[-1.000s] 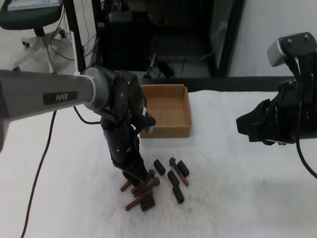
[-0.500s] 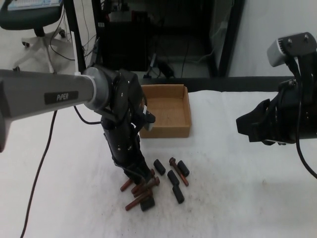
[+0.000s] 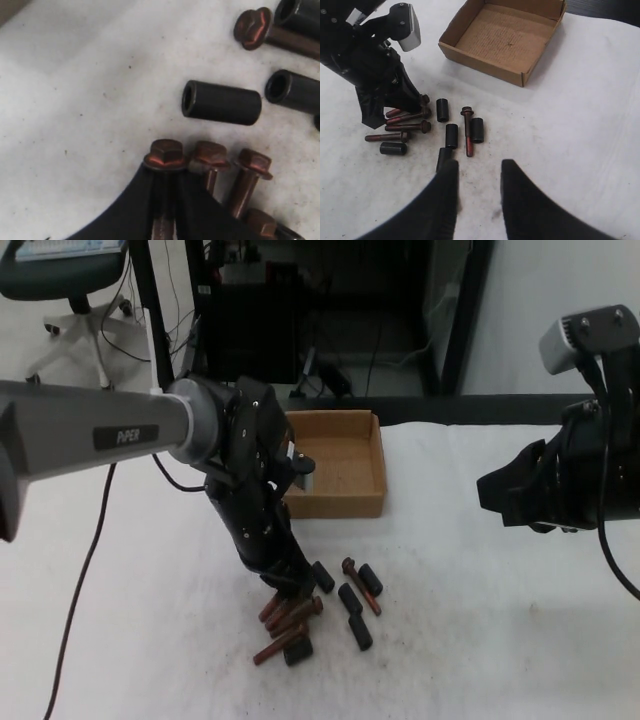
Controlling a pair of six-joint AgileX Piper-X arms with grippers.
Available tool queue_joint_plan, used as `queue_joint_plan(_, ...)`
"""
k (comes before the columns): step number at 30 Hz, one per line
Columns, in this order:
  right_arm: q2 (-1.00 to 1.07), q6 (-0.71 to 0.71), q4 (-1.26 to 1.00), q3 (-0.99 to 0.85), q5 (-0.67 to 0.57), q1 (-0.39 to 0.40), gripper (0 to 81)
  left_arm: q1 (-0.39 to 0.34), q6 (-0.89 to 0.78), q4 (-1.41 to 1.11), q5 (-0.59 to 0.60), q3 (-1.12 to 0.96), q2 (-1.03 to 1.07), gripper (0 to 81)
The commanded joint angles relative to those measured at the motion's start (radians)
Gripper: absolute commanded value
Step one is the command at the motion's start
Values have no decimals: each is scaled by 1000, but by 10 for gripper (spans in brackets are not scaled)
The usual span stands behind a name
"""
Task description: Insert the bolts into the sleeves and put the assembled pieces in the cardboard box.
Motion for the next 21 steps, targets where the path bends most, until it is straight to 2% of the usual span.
queue_joint_plan(1,3,-2,4,-12,-9,1,279,13,-37,-11,-4,9,-56,3)
queue_joint_plan(5,50,-2,-2,-12,-67,3,279,64,-36,-16,-72,9,-188,3)
queue_joint_plan(9,130,-2,-15,-12,-75,19,279,143,-36,-16,-76,9,-373,3)
queue_joint_plan(13,230,-2,-25,-16,-71,77,279,215,-36,-10,-76,11,-561,3)
queue_joint_plan(18,385,-94,-52,-48,32,165,279,250,-30,60,-76,11,-773,3)
queue_joint_plan(21,488,-89,-27,-131,45,190,279,250,-16,140,-76,11,-878,3)
